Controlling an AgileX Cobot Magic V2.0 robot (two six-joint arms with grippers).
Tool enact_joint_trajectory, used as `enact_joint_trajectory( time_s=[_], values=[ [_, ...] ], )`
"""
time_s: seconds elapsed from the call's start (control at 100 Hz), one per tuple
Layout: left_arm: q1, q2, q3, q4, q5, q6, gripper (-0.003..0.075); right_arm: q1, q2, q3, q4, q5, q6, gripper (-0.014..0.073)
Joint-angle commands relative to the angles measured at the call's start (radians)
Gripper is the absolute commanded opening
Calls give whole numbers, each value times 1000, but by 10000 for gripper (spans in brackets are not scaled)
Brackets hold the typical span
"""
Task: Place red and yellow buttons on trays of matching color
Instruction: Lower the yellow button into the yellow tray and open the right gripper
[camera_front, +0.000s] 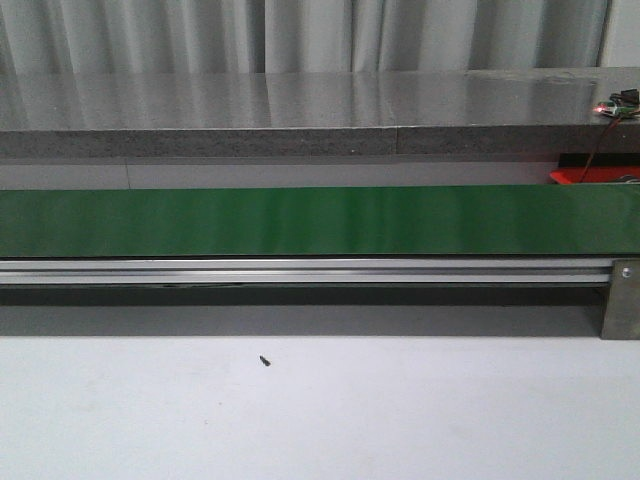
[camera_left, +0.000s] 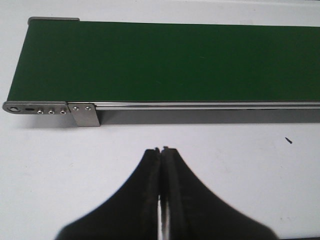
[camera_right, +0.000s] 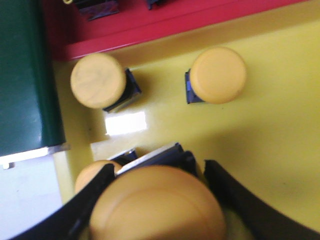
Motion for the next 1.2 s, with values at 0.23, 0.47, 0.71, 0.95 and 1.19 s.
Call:
enact_joint_trajectory(
  time_s=[0.23,0.47,0.71,0.95,1.19],
  values=[
    [-8,-2,-26,-19,-60,2,-20,-33,88,-3,11,-107,2,78],
    [-8,-2,-26,-19,-60,2,-20,-33,195,-3,7,-150,2,78],
    [-8,-2,-26,-19,-60,2,-20,-33,241,-3,-3,-153,2,152],
    [-8,-2,-26,-19,-60,2,-20,-33,239,-5,-6,-157,2,475],
    [-8,-2,-26,-19,-60,2,-20,-33,215,-5,-6,-152,2,521]
  ],
)
